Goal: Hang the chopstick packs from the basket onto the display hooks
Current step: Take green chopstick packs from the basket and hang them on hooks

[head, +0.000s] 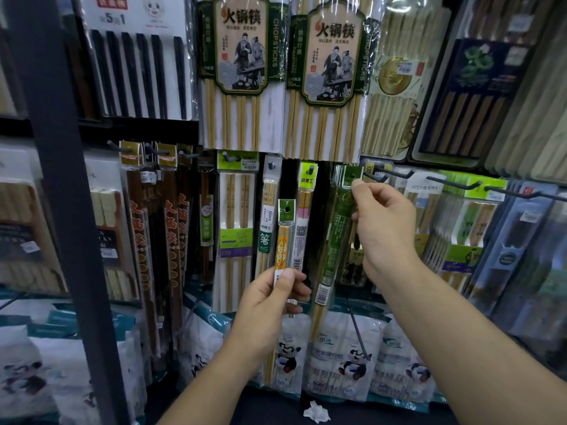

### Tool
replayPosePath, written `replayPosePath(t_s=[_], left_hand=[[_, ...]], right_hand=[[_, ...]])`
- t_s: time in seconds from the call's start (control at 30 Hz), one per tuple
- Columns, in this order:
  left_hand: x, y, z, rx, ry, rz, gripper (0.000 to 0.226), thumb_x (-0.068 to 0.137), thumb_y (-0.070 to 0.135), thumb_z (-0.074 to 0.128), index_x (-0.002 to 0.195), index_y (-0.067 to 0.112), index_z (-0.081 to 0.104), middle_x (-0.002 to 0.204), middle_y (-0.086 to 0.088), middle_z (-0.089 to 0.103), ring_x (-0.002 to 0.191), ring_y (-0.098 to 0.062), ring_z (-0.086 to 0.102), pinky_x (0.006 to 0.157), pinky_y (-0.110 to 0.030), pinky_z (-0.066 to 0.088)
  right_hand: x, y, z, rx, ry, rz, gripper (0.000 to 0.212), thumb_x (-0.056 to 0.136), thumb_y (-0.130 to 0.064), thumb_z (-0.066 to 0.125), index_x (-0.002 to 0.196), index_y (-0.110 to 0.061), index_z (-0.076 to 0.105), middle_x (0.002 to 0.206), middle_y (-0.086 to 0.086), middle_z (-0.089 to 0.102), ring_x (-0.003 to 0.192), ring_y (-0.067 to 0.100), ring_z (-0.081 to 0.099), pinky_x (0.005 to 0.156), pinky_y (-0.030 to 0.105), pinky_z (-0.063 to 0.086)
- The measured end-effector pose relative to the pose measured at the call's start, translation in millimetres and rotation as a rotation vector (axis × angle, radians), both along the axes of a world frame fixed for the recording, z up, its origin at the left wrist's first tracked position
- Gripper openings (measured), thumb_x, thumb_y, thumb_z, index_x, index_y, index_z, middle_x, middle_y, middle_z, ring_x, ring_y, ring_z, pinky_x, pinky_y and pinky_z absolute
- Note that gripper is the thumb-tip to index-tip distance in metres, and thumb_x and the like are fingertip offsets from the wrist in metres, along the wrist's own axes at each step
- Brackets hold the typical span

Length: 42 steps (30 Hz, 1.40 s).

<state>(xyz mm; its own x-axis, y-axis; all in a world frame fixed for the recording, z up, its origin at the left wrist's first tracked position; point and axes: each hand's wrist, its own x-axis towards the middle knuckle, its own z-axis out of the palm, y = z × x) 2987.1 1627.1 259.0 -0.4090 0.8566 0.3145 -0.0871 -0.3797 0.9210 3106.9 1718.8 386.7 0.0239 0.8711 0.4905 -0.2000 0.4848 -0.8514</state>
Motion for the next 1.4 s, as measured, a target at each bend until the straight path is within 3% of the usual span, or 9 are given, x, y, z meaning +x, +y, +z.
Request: replayPosePath(t_s=[0.1,0.27,0.4,0.63,0.8,0.93,1.13,1.3,1.4], left_hand=[[1,0,0,-0.003,0.003,-0.006,0.04,0.09,0.045,0.053,0.101,0.012,0.073,0.087,-0.002,0.074,0.084,-0.016,0.07,0.072,-0.03,0.058],[1,-2,0,0.002,0.011,-0.012,0.04,0.09,0.044,0.053,0.101,0.011,0.073,0.081,-0.002,0.07,0.078,-0.015,0.067,0.069,-0.03,0.056],[1,-3,2,0.003,0.025,-0.012,0.039,0.09,0.044,0.053,0.1,0.012,0.073,0.076,-0.002,0.065,0.072,-0.013,0.063,0.067,-0.029,0.055],[1,-3,3,0.012,0.05,-0.028,0.031,0.09,0.045,0.053,0.09,0.024,0.077,0.072,0.0,0.062,0.068,-0.011,0.059,0.062,-0.025,0.052],[2,-5,8,0.007,0.098,-0.026,0.031,0.092,0.047,0.051,0.088,0.029,0.076,0.066,0.005,0.056,0.061,-0.009,0.051,0.058,-0.022,0.047],[5,-7,10,-0.012,0.1,-0.031,0.032,0.091,0.048,0.052,0.089,0.027,0.075,0.064,0.005,0.051,0.057,-0.009,0.045,0.053,-0.02,0.04],[3,-13,16,-0.002,0.043,-0.077,0.033,0.104,0.035,0.045,0.102,0.008,0.063,0.065,0.002,0.049,0.055,-0.011,0.038,0.05,-0.026,0.028],[13,-22,29,0.073,0.128,-0.11,0.029,0.11,0.027,0.041,0.087,0.033,0.058,0.071,0.0,0.056,0.059,-0.011,0.043,0.051,-0.022,0.034],[25,-22,35,0.116,0.122,-0.089,0.019,0.102,0.038,0.049,0.087,0.031,0.057,0.077,0.0,0.059,0.06,-0.011,0.046,0.049,-0.022,0.036]], right_hand=[[-1,0,3,0.004,0.004,-0.002,0.027,0.098,-0.023,0.066,0.072,-0.015,0.066,0.069,0.007,0.044,0.061,0.013,0.042,0.058,0.009,0.045],[-3,-1,9,-0.043,0.038,0.029,0.032,0.098,-0.021,0.065,0.067,-0.017,0.062,0.055,-0.004,0.041,0.047,0.007,0.039,0.044,0.016,0.037],[-2,0,9,-0.064,0.05,0.035,0.03,0.098,-0.019,0.064,0.068,-0.017,0.062,0.056,-0.005,0.042,0.047,0.006,0.04,0.044,0.016,0.036],[-2,4,6,-0.061,0.027,0.003,0.031,0.096,-0.02,0.066,0.066,-0.016,0.06,0.063,0.002,0.042,0.053,0.008,0.04,0.052,0.011,0.043],[-6,9,2,-0.054,0.002,-0.031,0.026,0.096,-0.019,0.067,0.072,-0.009,0.063,0.068,0.007,0.046,0.06,0.012,0.042,0.081,0.02,0.051],[-7,12,-2,-0.085,-0.021,-0.059,0.027,0.096,-0.025,0.068,0.074,-0.01,0.065,0.06,-0.004,0.048,0.056,0.006,0.046,0.071,0.02,0.048],[6,-4,-12,-0.066,-0.051,-0.063,0.008,0.095,-0.025,0.069,0.088,-0.02,0.069,0.072,-0.009,0.061,0.063,0.002,0.054,0.065,0.021,0.047],[13,-30,-18,0.063,-0.205,0.194,0.016,0.097,-0.024,0.066,0.085,-0.025,0.077,0.077,-0.008,0.073,0.063,-0.004,0.058,0.055,0.012,0.044],[16,-35,-12,0.102,-0.256,0.293,0.017,0.097,-0.024,0.067,0.084,-0.024,0.077,0.075,-0.005,0.072,0.06,0.002,0.058,0.055,0.013,0.045]])
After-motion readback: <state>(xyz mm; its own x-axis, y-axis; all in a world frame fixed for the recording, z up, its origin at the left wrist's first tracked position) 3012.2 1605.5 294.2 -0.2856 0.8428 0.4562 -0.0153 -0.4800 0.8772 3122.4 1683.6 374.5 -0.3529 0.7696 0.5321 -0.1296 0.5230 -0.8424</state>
